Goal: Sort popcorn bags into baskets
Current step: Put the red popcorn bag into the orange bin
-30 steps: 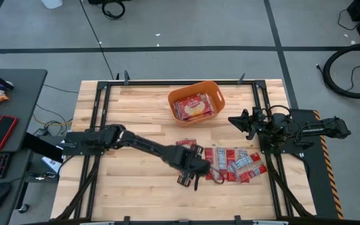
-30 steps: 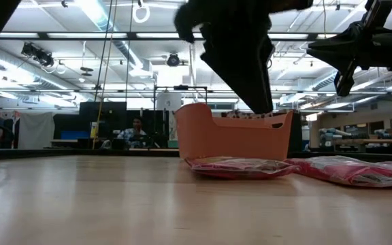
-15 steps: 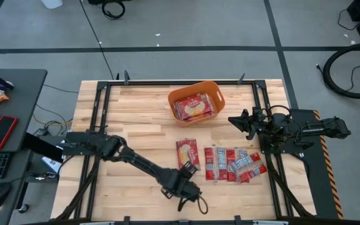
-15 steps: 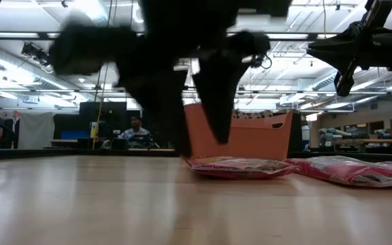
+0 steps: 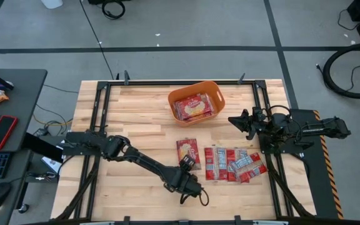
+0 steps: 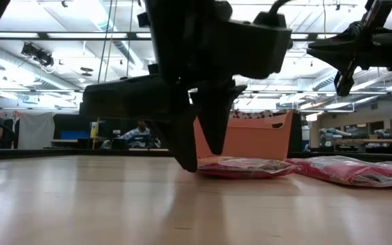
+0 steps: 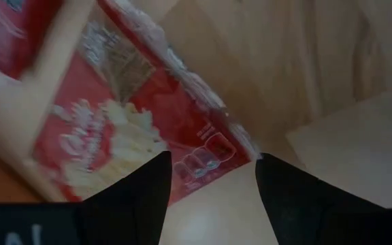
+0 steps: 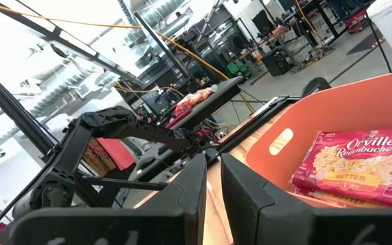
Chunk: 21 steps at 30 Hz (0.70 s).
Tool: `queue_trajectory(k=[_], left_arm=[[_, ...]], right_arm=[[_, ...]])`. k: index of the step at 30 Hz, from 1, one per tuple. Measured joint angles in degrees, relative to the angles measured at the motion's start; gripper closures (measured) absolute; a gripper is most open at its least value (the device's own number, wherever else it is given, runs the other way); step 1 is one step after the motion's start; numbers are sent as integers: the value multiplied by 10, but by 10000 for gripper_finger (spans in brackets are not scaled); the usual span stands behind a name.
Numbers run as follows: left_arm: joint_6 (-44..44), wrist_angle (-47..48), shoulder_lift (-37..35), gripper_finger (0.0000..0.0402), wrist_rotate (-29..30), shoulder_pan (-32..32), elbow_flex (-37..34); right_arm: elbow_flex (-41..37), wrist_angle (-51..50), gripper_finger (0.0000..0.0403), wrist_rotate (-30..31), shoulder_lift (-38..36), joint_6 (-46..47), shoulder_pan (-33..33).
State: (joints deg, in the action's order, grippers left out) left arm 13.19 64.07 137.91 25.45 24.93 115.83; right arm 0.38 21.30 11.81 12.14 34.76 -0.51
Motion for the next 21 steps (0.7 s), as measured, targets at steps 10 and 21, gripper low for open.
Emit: queue_trajectory(k=[10,21], left_arm=[[-65,-8,0,184,-28,-15,0],[-74,-26,24,192,12,-1,3]], right_arm=[[0,0,351,0,0,0,0],[0,0,351,0,0,0,0]])
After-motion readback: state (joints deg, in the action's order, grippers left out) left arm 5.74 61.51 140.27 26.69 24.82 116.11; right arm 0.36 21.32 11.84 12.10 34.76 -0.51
